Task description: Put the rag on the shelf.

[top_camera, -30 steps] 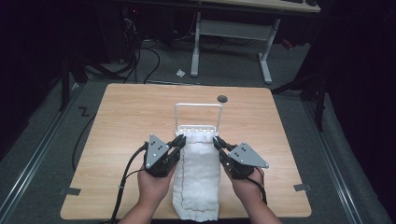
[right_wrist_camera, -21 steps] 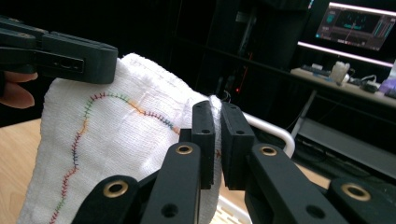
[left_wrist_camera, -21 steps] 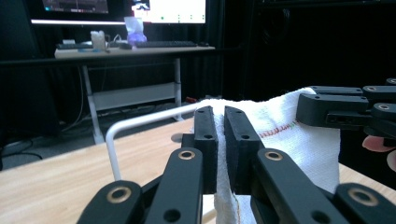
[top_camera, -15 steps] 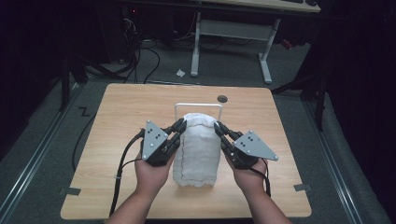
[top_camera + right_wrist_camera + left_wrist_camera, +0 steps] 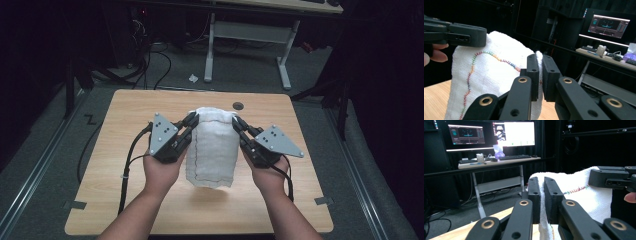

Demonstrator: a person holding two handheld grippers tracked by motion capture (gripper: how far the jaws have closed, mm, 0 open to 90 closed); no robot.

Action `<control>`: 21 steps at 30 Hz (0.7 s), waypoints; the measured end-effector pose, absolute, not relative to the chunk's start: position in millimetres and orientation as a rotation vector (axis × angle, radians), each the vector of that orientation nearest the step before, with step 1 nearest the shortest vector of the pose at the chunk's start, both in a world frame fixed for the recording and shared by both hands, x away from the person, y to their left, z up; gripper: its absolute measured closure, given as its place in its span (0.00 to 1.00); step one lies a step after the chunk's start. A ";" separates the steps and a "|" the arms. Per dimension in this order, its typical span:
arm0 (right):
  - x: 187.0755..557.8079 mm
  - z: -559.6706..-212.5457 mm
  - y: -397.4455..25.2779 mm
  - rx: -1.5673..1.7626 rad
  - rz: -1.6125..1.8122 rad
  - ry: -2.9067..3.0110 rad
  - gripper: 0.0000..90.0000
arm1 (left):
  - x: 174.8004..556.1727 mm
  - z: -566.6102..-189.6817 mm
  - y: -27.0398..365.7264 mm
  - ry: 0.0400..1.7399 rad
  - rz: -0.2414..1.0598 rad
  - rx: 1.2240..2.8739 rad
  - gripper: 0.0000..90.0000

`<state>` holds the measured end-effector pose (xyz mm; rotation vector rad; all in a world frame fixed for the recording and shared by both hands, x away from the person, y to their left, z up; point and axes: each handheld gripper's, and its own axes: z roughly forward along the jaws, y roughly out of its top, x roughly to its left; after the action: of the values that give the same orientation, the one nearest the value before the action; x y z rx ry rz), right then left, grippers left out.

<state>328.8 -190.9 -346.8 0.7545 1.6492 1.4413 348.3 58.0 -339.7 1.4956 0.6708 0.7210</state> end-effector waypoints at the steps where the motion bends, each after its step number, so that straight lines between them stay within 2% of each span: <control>1: 330.2 -345.9 -191.2 0.756 1.442 1.650 0.95 | 350.7 -338.3 57.9 0.670 0.721 1.493 0.94; 15: 377.9 -312.0 -198.8 0.819 1.459 1.615 0.95 | 390.6 -309.7 48.4 0.628 0.863 1.512 0.94; 17: 386.9 -306.1 -196.8 0.811 1.437 1.605 0.95 | 400.0 -304.8 48.7 0.630 0.869 1.506 0.94; 21: 396.5 -302.9 -195.1 0.819 1.429 1.607 0.95 | 419.7 -299.5 52.5 0.679 0.783 1.493 0.94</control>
<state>396.5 -195.1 -302.9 0.8188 1.6068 1.4293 419.7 52.5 -299.5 1.4932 0.6788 0.7829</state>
